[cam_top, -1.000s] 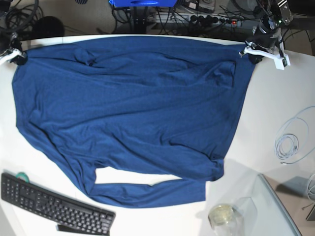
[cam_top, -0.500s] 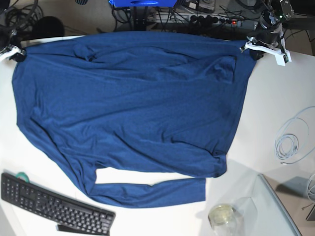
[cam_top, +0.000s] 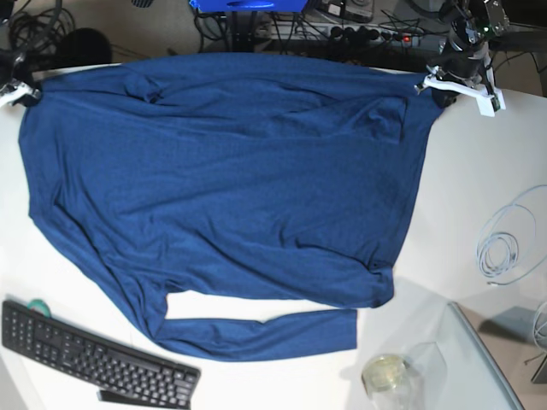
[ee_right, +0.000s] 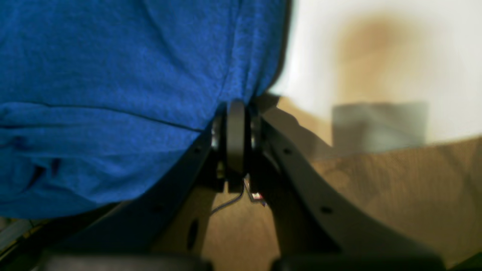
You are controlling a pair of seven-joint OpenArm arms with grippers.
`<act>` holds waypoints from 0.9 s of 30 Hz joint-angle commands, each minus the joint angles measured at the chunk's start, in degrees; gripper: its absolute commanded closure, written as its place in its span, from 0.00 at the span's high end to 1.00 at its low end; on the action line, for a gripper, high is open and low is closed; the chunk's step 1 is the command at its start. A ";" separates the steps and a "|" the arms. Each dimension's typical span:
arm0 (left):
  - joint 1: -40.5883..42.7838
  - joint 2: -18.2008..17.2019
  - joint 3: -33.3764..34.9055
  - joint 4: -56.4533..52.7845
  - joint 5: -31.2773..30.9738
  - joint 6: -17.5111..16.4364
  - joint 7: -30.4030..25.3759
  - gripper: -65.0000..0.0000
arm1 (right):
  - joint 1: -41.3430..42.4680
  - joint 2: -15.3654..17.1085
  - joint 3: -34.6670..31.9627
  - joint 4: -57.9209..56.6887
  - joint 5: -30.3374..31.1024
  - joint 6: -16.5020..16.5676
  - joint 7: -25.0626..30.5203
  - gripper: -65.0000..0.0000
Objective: Layout the t-shirt on the table in an organized manner, then fold the t-shirt properly
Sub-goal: 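Hold the collar-edge corners with both grippers, keeping the shirt taut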
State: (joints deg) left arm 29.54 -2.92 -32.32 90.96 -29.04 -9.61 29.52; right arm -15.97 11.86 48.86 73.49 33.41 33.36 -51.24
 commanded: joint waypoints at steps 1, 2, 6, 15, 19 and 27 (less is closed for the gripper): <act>0.04 0.15 -0.26 2.01 -0.63 -0.28 -1.08 0.00 | 0.54 1.29 0.24 1.54 0.83 -0.44 0.39 0.01; 0.04 0.32 -0.34 2.98 -0.63 -0.28 -0.99 0.00 | 0.98 1.29 0.24 1.80 0.83 -0.53 -0.23 0.01; -1.80 0.32 -0.61 4.38 -0.63 -0.28 4.11 0.00 | 3.09 1.29 0.50 1.80 0.83 -5.28 -3.66 0.01; -3.83 0.85 -0.61 6.58 -0.55 -0.28 7.10 0.00 | 4.32 1.37 0.50 1.80 1.01 -7.74 -7.00 0.01; -3.65 0.85 -0.61 5.53 -0.19 -0.28 7.10 0.00 | 4.05 1.29 0.24 1.45 0.83 -7.74 -6.65 0.01; -3.56 0.76 -0.61 3.77 -0.19 -0.28 7.10 0.00 | 3.97 0.85 0.15 1.36 0.83 -7.74 -3.92 0.05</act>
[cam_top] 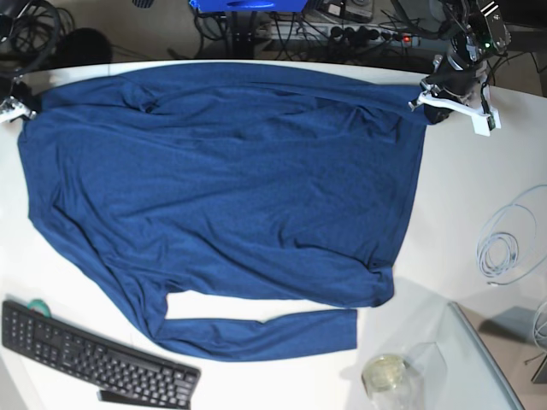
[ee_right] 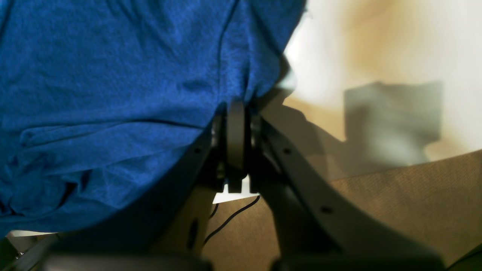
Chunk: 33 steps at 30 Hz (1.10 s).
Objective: Layout the t-shirt on the table in an organized manner, then fold the t-shirt properly
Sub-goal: 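Hold the collar-edge corners with both grippers, keeping the shirt taut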
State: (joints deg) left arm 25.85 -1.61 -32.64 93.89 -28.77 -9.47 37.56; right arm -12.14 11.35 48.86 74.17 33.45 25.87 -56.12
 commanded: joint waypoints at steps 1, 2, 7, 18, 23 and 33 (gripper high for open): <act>0.13 -0.55 -0.28 0.84 -0.46 -0.42 -0.95 0.00 | 0.14 1.26 0.15 0.60 0.79 -0.24 1.04 0.10; 0.13 -0.55 -0.28 0.84 -0.46 -0.42 -0.95 0.00 | 0.14 0.82 0.15 0.25 0.79 -0.24 1.48 0.18; 0.04 -0.55 -0.28 0.84 -0.46 -0.42 -0.95 0.00 | 0.41 0.73 0.15 -3.97 0.79 -0.07 2.97 0.53; 0.04 -0.72 -0.28 0.93 -0.46 -0.42 -0.95 0.00 | -3.20 -1.03 0.59 -4.59 1.23 0.46 5.08 0.52; 0.04 -0.72 -0.28 0.93 -0.46 -0.42 -0.95 0.00 | -3.37 -2.52 0.50 -4.59 0.97 4.95 4.73 0.52; 0.04 -0.81 -0.28 1.10 -0.46 -0.42 -0.95 0.00 | -7.24 -5.86 0.24 0.07 1.05 5.30 4.73 0.52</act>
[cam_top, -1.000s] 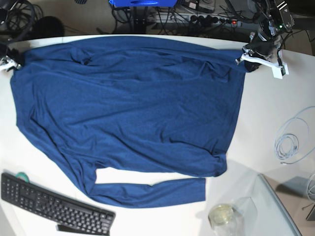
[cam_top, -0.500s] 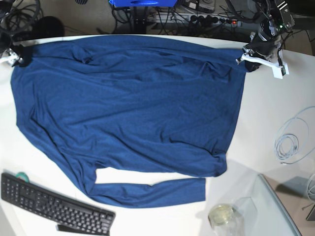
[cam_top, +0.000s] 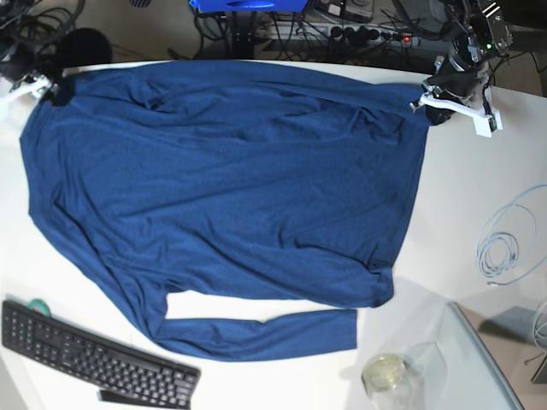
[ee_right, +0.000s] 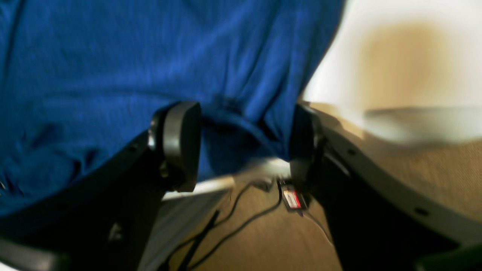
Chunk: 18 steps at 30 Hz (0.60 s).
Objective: Layout the t-shirt on the table in an organized manner, then fold the t-shirt properly
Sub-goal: 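Hold the collar-edge corners with both grippers, keeping the shirt taut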
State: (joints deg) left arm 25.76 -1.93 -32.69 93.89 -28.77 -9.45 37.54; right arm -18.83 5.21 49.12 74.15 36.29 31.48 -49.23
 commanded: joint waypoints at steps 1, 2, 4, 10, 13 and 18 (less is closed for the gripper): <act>0.13 -0.48 -0.24 1.10 -0.46 -0.44 -0.92 0.00 | -0.82 -0.07 0.24 1.41 -1.88 -0.32 -2.06 0.52; 0.13 -0.48 -0.24 1.10 -0.46 -0.44 -0.92 0.00 | -0.99 -0.25 0.33 2.73 -1.88 -0.67 -1.89 0.52; 0.13 -0.48 -0.24 1.10 -0.46 -0.44 -0.92 0.00 | -1.08 -0.25 0.41 3.52 -1.96 -0.67 -2.06 0.52; 0.13 -0.48 -0.24 1.01 -0.46 -0.44 -0.92 0.00 | -1.08 -0.60 0.15 3.52 -1.96 -0.67 -1.98 0.52; 0.13 -0.48 -0.24 1.01 -0.46 -0.44 -0.92 0.00 | -0.73 -0.60 0.06 3.52 -1.96 -0.67 -1.80 0.51; 0.22 -0.48 -0.24 1.01 -0.46 -0.44 -0.92 0.00 | -0.73 -0.60 0.06 3.52 -1.70 -0.50 -2.15 0.16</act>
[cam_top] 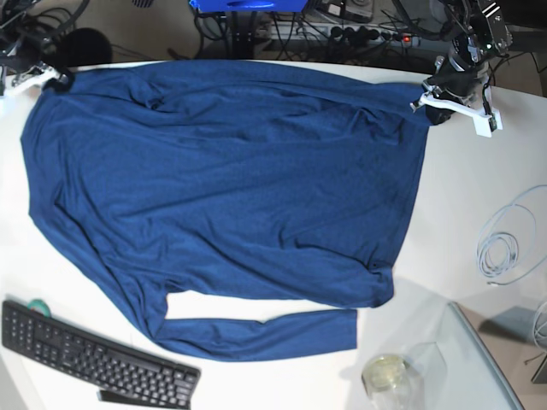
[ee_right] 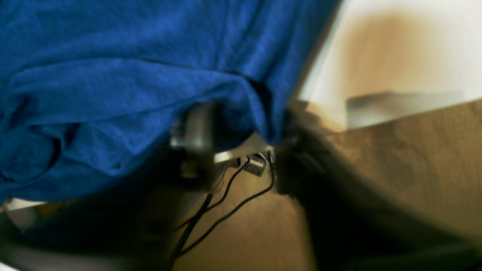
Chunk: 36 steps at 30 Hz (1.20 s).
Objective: Layout the t-shirt on the table in an organized manner, then fold the t-shirt properly
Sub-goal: 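Hold the collar-edge corners with both grippers, keeping the shirt taut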
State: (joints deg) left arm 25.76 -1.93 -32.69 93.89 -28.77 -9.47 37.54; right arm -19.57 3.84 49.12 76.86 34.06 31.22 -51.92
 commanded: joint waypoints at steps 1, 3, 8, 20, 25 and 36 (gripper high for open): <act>0.22 -0.48 -0.24 1.01 -0.46 -0.42 -0.92 0.00 | 0.01 0.78 0.06 0.81 0.53 -0.23 0.54 0.06; 0.57 -0.48 -0.24 1.19 -0.46 -0.42 -0.92 0.00 | 0.01 0.78 0.15 1.07 0.53 -0.23 0.54 0.00; 1.01 -0.48 -0.24 1.54 -0.46 -0.42 -0.92 0.00 | -0.08 0.78 0.06 3.01 0.62 -0.23 0.45 0.01; 3.38 -0.31 -0.24 9.37 -0.81 -0.42 2.24 0.00 | 0.10 0.78 0.41 12.77 0.62 -2.61 -10.89 0.01; 3.91 -0.22 -0.24 9.81 -0.98 -0.42 2.24 0.00 | 0.28 0.16 0.41 15.14 0.62 -6.39 -12.83 0.01; 4.97 -0.13 -0.41 9.72 -2.21 -0.42 2.24 0.00 | 0.98 -0.45 2.70 16.90 0.27 -12.72 -15.29 0.01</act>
State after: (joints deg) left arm 30.52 -1.61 -32.73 102.54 -30.35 -9.45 40.60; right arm -18.55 2.46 51.29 93.03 34.26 18.79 -67.57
